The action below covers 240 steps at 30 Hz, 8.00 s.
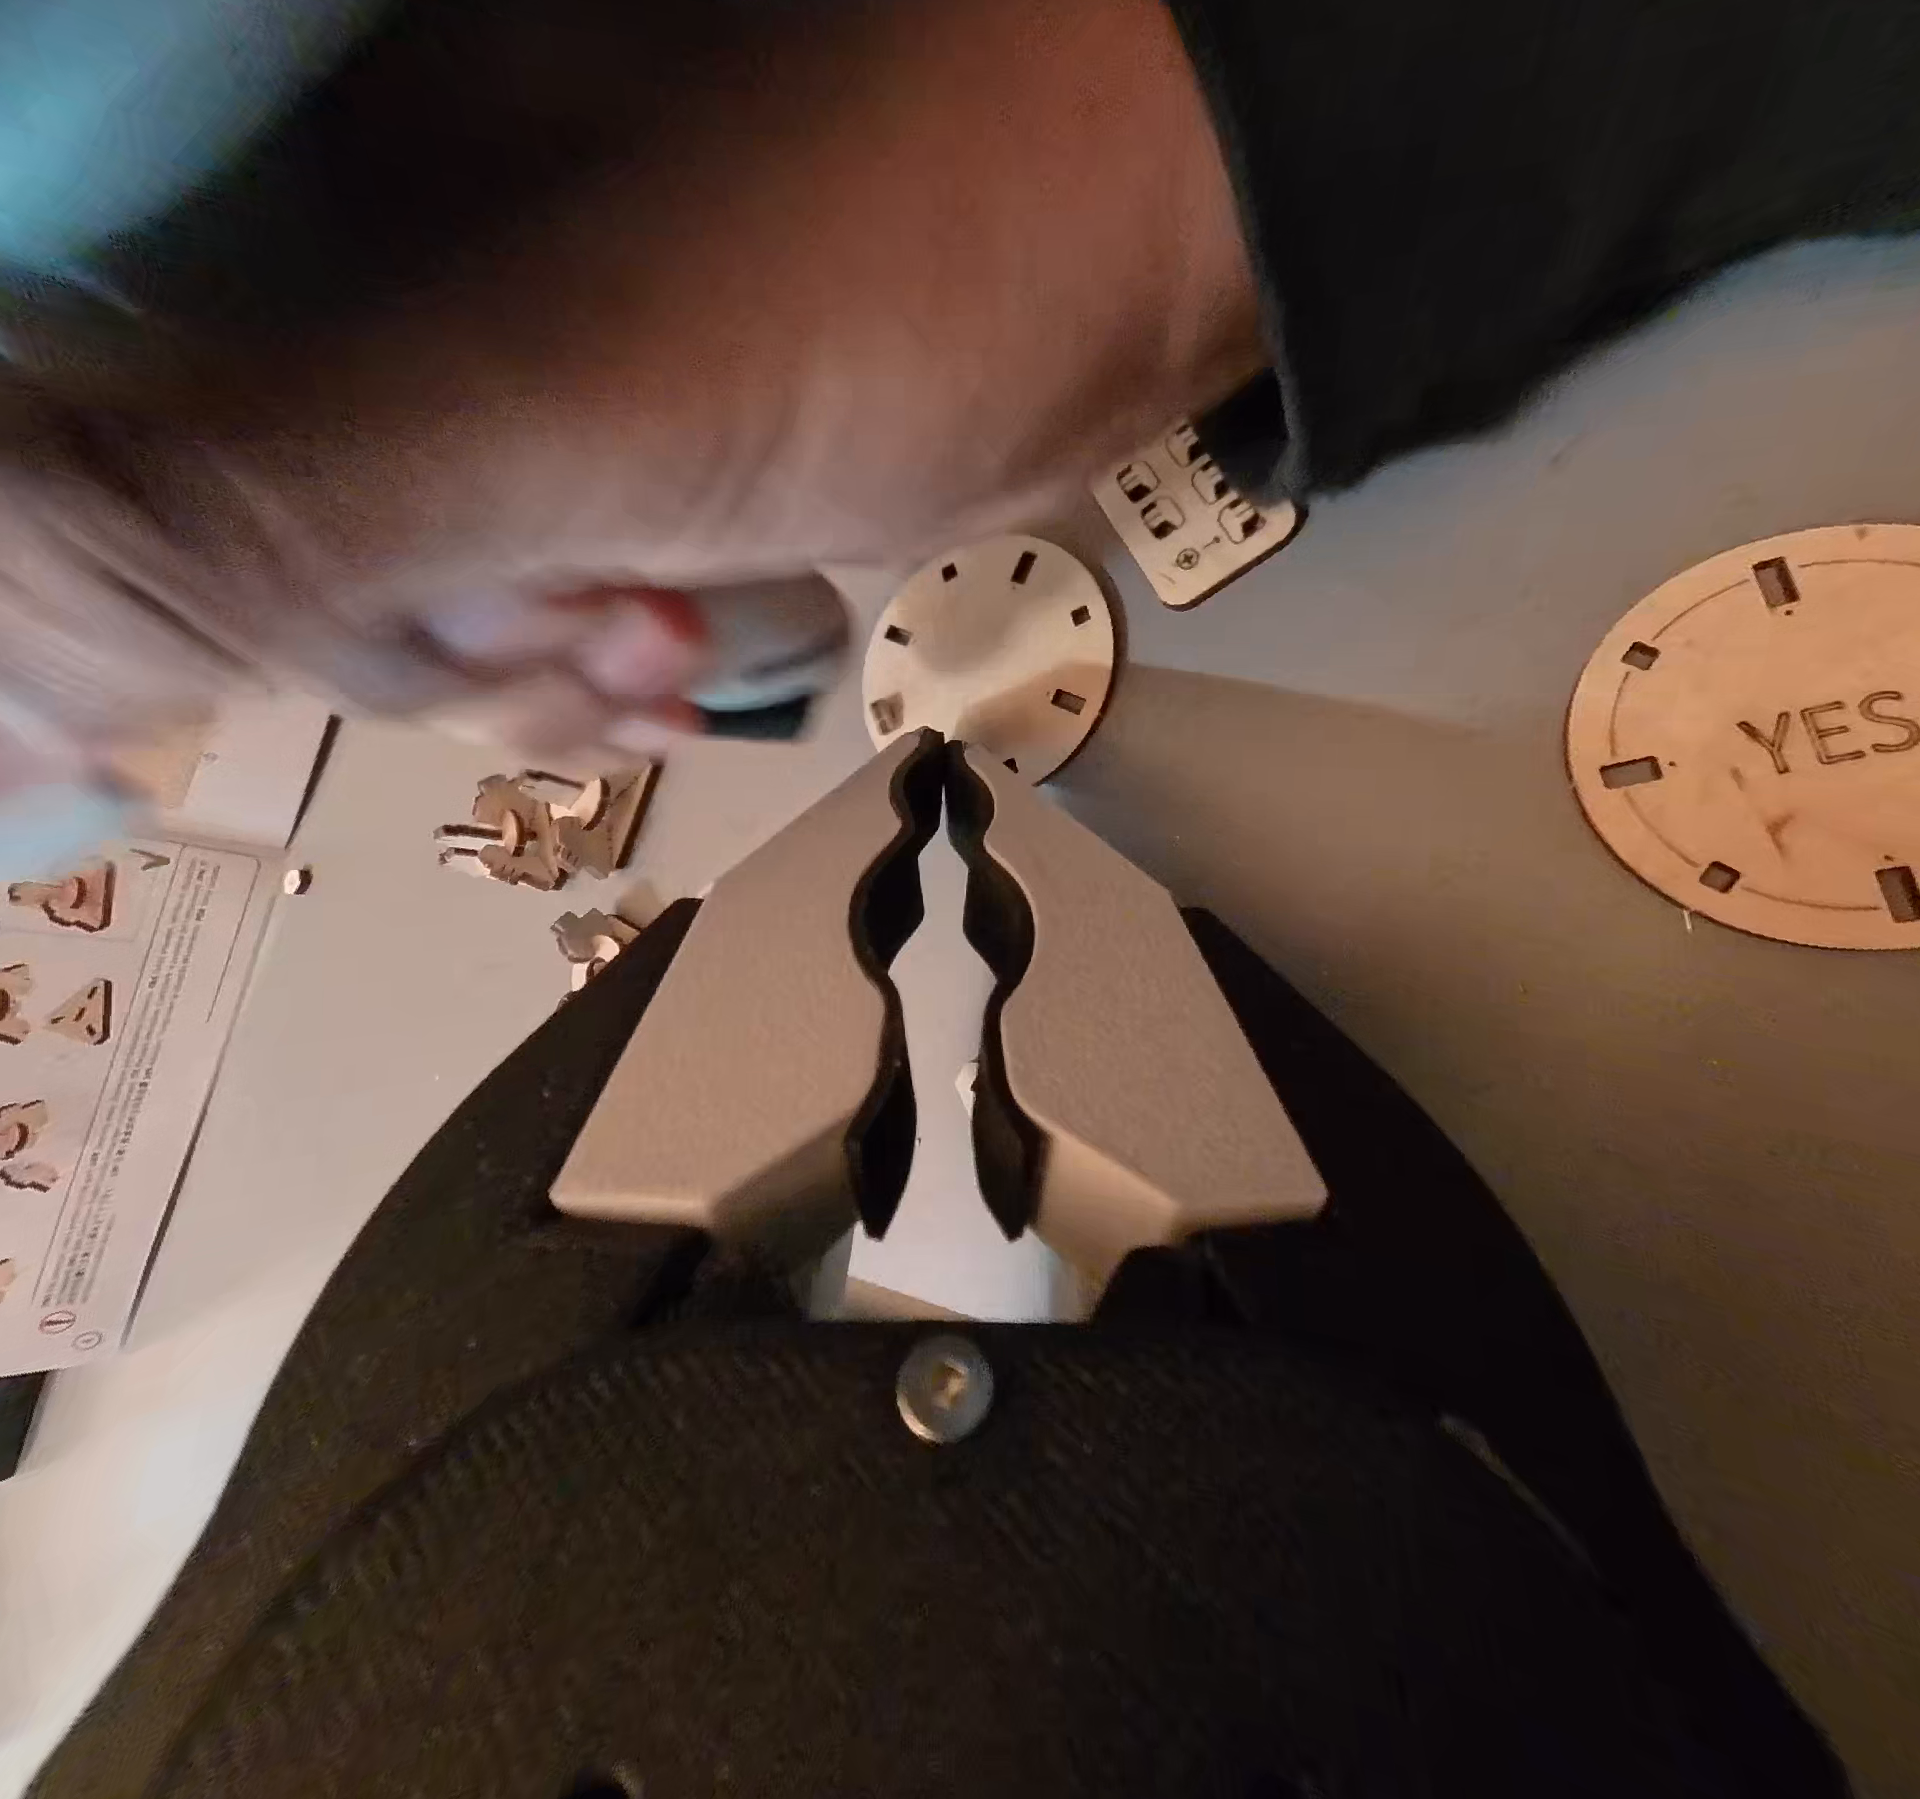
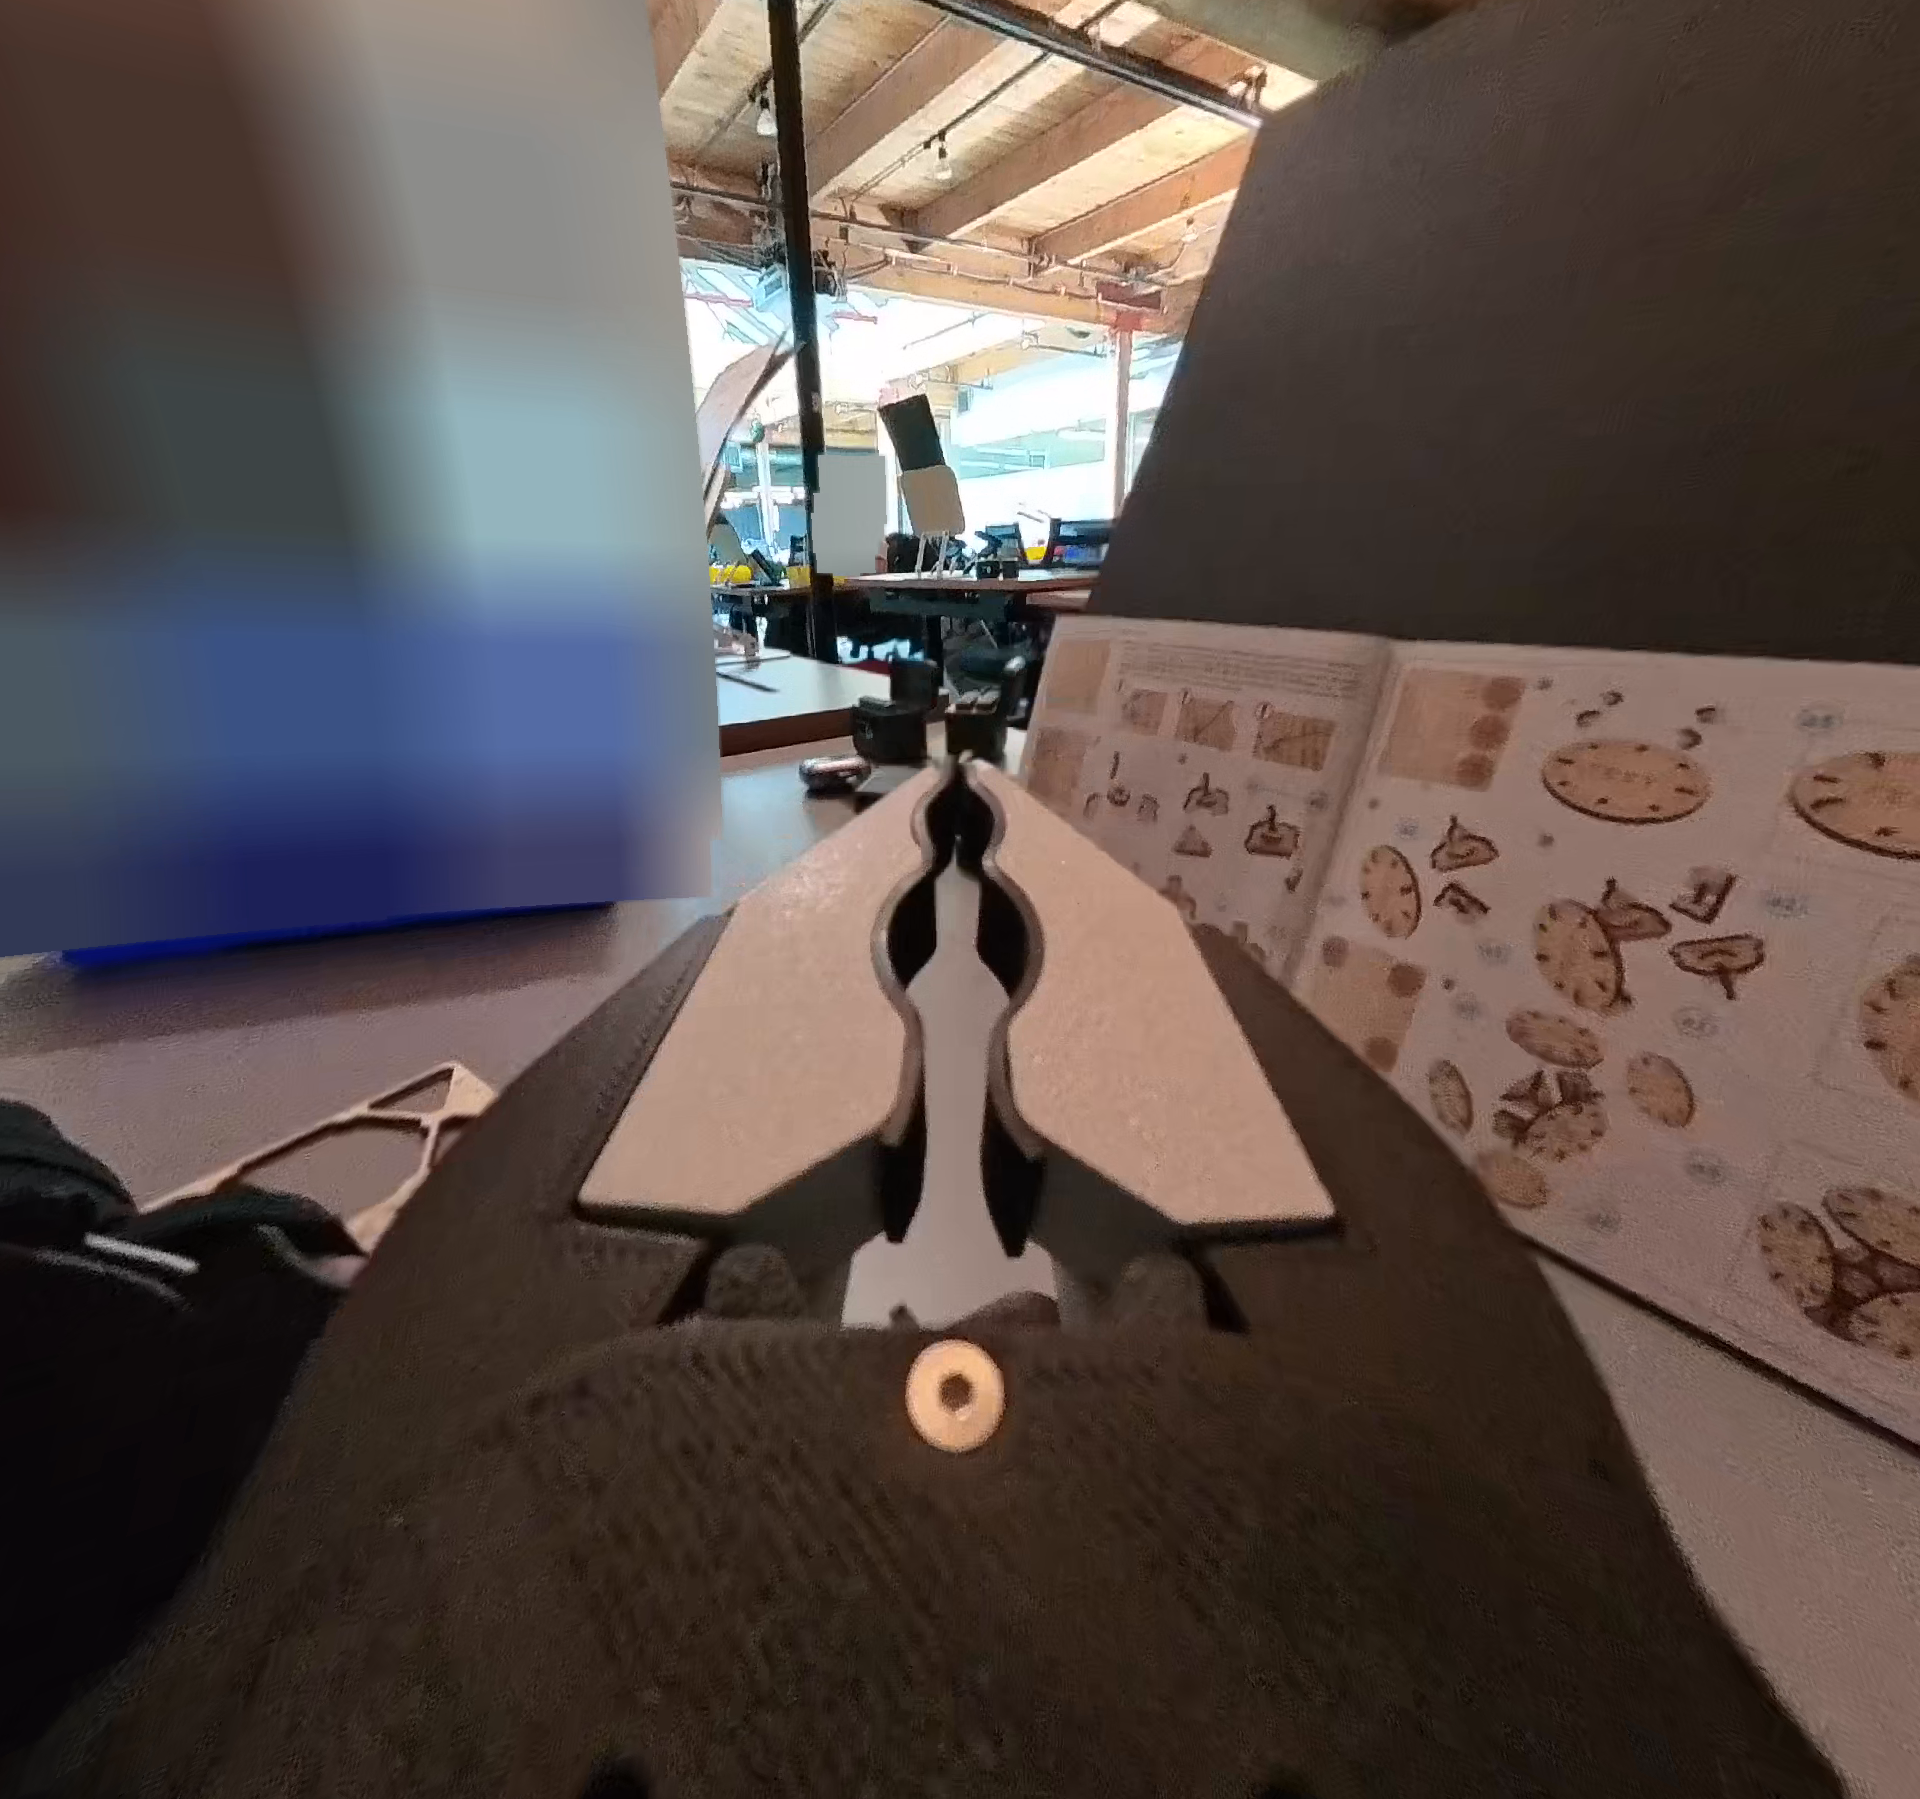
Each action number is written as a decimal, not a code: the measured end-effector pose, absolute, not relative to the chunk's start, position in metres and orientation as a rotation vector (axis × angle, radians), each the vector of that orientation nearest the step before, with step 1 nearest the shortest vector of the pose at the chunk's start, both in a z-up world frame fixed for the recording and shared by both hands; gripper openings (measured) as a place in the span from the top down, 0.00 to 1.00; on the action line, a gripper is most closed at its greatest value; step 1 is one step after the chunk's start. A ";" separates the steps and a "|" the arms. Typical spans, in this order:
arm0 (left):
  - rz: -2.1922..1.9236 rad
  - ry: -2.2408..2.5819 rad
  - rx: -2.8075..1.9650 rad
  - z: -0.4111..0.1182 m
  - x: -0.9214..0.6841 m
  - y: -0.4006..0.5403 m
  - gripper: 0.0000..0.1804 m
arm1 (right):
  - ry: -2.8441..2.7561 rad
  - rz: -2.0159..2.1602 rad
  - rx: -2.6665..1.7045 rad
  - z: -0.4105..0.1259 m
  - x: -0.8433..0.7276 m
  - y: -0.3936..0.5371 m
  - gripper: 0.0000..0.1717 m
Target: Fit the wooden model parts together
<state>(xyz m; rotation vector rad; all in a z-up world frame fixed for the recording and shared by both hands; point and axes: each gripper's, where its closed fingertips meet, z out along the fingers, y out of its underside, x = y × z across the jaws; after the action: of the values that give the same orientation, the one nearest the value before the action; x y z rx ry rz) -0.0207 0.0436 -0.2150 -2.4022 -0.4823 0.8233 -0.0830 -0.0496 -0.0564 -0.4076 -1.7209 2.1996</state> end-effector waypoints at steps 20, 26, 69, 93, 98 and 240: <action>0.825 -0.479 -2.403 -0.216 -0.020 0.045 1.00 | -1.763 2.160 -0.474 -0.074 -0.100 -0.052 1.00; 0.815 -0.484 -2.399 -0.216 -0.019 0.045 1.00 | -1.802 2.160 -0.457 -0.081 -0.090 -0.058 1.00; 0.824 -0.479 -2.402 -0.216 -0.020 0.045 1.00 | -1.719 2.160 -0.423 -0.066 -0.102 -0.045 1.00; 0.859 -0.448 -2.408 -0.215 -0.020 0.044 1.00 | -1.623 2.066 -0.516 -0.049 -0.124 0.000 0.99; 0.860 -0.428 -2.391 -0.215 -0.019 0.045 1.00 | -2.371 1.741 -0.347 -0.136 -0.089 0.001 0.71; -0.162 -0.208 -1.373 -0.061 0.027 0.031 0.97 | -2.281 2.462 -0.017 -0.057 0.020 0.022 1.00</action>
<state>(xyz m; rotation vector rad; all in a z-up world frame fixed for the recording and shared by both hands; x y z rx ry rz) 0.0269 0.0308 -0.0614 -1.3730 -0.2078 -0.1619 0.0198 0.0218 -0.0573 -0.0166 -2.2807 2.4616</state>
